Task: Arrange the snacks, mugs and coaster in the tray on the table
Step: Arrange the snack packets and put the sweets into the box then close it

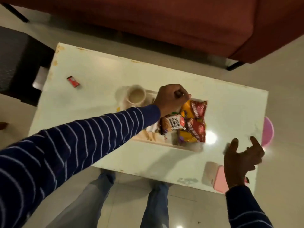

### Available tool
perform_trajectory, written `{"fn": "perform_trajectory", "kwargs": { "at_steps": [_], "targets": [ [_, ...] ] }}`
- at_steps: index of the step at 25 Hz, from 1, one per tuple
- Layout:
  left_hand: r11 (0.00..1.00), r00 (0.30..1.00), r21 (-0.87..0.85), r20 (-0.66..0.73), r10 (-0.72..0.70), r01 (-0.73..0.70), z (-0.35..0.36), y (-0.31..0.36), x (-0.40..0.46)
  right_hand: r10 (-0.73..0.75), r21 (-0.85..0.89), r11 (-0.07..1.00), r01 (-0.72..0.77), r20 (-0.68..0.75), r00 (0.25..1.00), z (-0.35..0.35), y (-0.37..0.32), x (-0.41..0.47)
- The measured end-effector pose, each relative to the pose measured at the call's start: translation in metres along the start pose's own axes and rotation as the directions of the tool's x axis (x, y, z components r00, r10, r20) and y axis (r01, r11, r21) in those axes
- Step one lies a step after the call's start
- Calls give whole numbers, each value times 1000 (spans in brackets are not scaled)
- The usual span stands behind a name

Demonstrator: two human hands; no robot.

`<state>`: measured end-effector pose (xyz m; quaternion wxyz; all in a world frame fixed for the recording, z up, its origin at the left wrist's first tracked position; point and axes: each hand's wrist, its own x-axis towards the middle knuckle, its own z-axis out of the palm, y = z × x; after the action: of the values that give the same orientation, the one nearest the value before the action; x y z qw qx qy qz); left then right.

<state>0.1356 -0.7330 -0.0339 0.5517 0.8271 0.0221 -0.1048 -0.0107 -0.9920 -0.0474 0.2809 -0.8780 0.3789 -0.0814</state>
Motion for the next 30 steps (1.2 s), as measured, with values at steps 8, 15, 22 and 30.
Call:
{"fn": "perform_trajectory", "kwargs": {
  "at_steps": [8, 15, 22, 30],
  "targets": [
    [993, 842, 83, 527, -111, 78, 191, 22, -60, 55, -89, 995, -46, 105, 993, -46, 107, 44],
    [841, 564, 441, 799, -209, -313, 271, 6, -85, 89, -140, 989, -46, 315, 945, -52, 156, 37],
    [799, 461, 456, 849, -258, -392, 294, -23, -125, 64, -283, 955, 84, 476, 877, -44, 166, -30],
    [862, 581, 415, 792, -185, -290, 282, -37, -141, 91, -106, 993, -43, 497, 863, -34, 167, -29]
  ]
}}
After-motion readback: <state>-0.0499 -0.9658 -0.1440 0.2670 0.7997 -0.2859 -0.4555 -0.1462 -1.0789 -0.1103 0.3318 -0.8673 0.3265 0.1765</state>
